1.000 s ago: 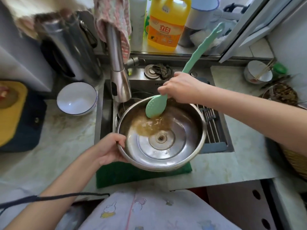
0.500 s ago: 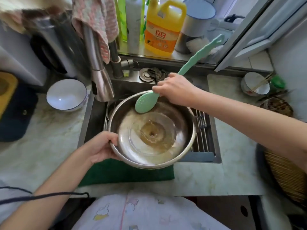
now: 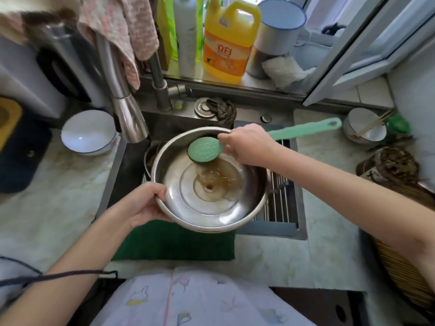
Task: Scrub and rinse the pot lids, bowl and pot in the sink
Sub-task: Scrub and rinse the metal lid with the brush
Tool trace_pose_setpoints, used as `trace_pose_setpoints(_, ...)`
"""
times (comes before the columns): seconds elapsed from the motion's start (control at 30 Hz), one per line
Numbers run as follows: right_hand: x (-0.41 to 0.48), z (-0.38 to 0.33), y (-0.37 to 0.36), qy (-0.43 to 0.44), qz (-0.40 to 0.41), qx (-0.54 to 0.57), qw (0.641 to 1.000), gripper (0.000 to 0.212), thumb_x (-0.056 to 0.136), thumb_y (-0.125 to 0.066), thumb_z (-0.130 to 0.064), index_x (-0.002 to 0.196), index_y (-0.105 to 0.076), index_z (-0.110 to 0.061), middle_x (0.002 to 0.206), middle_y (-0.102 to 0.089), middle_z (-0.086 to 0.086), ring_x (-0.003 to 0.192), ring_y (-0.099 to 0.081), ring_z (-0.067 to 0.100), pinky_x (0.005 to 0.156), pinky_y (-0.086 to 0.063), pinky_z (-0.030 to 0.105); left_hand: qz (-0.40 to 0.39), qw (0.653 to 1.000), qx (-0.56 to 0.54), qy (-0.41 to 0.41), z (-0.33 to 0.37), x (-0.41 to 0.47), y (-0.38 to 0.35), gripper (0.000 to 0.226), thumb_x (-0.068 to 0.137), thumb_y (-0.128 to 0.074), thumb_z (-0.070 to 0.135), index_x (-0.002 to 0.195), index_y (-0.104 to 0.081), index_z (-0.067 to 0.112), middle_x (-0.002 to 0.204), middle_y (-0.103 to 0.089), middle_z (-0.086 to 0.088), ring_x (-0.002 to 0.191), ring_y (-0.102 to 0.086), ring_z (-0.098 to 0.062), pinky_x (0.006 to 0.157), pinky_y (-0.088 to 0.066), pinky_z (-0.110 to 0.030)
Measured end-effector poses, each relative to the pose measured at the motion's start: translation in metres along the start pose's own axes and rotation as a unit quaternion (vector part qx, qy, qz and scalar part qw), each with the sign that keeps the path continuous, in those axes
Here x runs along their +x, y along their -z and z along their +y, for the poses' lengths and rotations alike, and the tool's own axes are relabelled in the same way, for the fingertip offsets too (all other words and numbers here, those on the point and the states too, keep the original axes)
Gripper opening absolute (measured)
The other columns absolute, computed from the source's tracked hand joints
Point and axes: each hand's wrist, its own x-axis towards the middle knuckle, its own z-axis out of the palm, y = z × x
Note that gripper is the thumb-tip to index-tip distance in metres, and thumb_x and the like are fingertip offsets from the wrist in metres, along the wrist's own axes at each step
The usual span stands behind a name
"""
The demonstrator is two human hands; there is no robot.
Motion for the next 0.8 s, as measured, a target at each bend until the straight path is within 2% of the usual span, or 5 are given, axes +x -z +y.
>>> trace_pose_setpoints(0.2, -0.024, -0.027, -0.011, 0.037, -0.062, 0.119, 0.990, 0.020, 0.092, -0.054, -0.032, 0.107, -0.066, -0.027, 0.089, -0.070, -0.002, 0.081, -0.063, 0.021, 0.064, -0.042, 0.030, -0.010, 1.000, -0.008, -0.009, -0.005, 0.008, -0.020, 0.053, 0.045, -0.038, 0.003, 0.092, -0.060, -0.004, 0.065, -0.068, -0.010, 0.052, -0.065, -0.022, 0.046, -0.054, -0.035)
trace_pose_setpoints(0.33, -0.025, 0.002, -0.012, -0.050, -0.006, 0.059, 0.997, 0.017, 0.094, -0.050, -0.029, 0.106, -0.060, -0.024, 0.082, -0.062, -0.002, 0.077, -0.061, 0.022, 0.060, -0.039, 0.028, -0.009, 0.999, -0.029, -0.017, -0.007, 0.008, -0.028, 0.047, 0.045, -0.038, 0.004, 0.087, -0.058, -0.002, 0.058, -0.066, -0.007, 0.048, -0.064, -0.019, 0.044, -0.053, -0.032)
trace_pose_setpoints(0.5, -0.034, -0.004, -0.015, -0.042, -0.023, 0.040, 0.998, 0.019, 0.094, -0.051, -0.027, 0.110, -0.059, -0.023, 0.081, -0.061, -0.003, 0.072, -0.060, 0.020, 0.059, -0.042, 0.028, 0.015, 0.998, -0.009, -0.052, -0.010, 0.008, -0.027, 0.055, 0.046, -0.042, 0.005, 0.098, -0.057, 0.001, 0.065, -0.068, -0.006, 0.054, -0.065, -0.019, 0.048, -0.053, -0.035)
trace_pose_setpoints(0.7, -0.058, -0.001, -0.006, -0.156, -0.068, 0.068, 0.983, 0.017, 0.092, -0.053, -0.024, 0.105, -0.062, -0.019, 0.094, -0.067, 0.000, 0.082, -0.064, 0.020, 0.068, -0.053, 0.032, 0.065, 0.990, -0.074, -0.098, -0.017, 0.016, -0.011, 0.087, 0.048, -0.047, 0.004, 0.135, -0.042, 0.012, 0.125, -0.053, -0.024, 0.088, -0.061, -0.035, 0.056, -0.055, -0.045)
trace_pose_setpoints(0.8, -0.081, -0.021, -0.013, -0.104, -0.125, 0.189, 0.968, 0.018, 0.093, -0.057, -0.030, 0.107, -0.066, -0.025, 0.110, -0.068, -0.006, 0.091, -0.064, 0.011, 0.075, -0.055, 0.026, 0.081, 0.982, -0.098, -0.139, -0.016, 0.018, -0.012, 0.077, 0.055, -0.046, 0.001, 0.128, -0.040, 0.026, 0.124, -0.051, -0.016, 0.102, -0.055, -0.040, 0.054, -0.055, -0.044)
